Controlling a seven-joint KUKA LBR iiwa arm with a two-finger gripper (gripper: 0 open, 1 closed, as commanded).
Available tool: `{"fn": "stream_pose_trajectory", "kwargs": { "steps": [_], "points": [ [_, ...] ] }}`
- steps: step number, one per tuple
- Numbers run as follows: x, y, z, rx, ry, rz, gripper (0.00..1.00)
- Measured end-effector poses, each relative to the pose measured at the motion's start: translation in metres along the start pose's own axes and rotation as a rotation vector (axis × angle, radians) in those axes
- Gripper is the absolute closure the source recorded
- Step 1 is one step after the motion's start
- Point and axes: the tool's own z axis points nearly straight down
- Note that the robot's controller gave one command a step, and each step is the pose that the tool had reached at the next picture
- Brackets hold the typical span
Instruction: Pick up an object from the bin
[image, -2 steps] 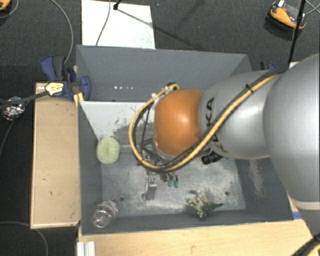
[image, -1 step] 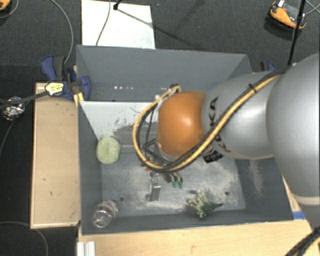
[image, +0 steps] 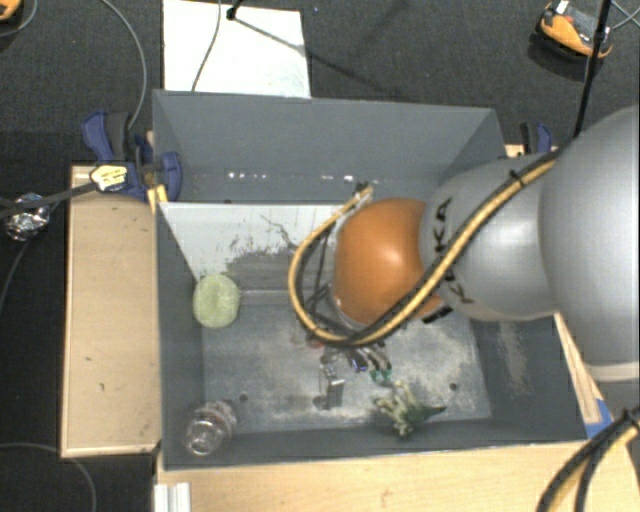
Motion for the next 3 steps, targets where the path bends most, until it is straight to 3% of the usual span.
{"fn": "stream_pose_trajectory", "kwargs": {
  "steps": [1,2,3],
  "points": [
    [-0.035,-0.013,0.018,-0.003,0.000,0.095,0.00],
    [-0.041,-0.031,-0.020,-0.002,0.007,0.091,0.00],
    [-0.024,-0.085,0.002,-0.003,-0.003,-0.073,1.00]
  ]
}}
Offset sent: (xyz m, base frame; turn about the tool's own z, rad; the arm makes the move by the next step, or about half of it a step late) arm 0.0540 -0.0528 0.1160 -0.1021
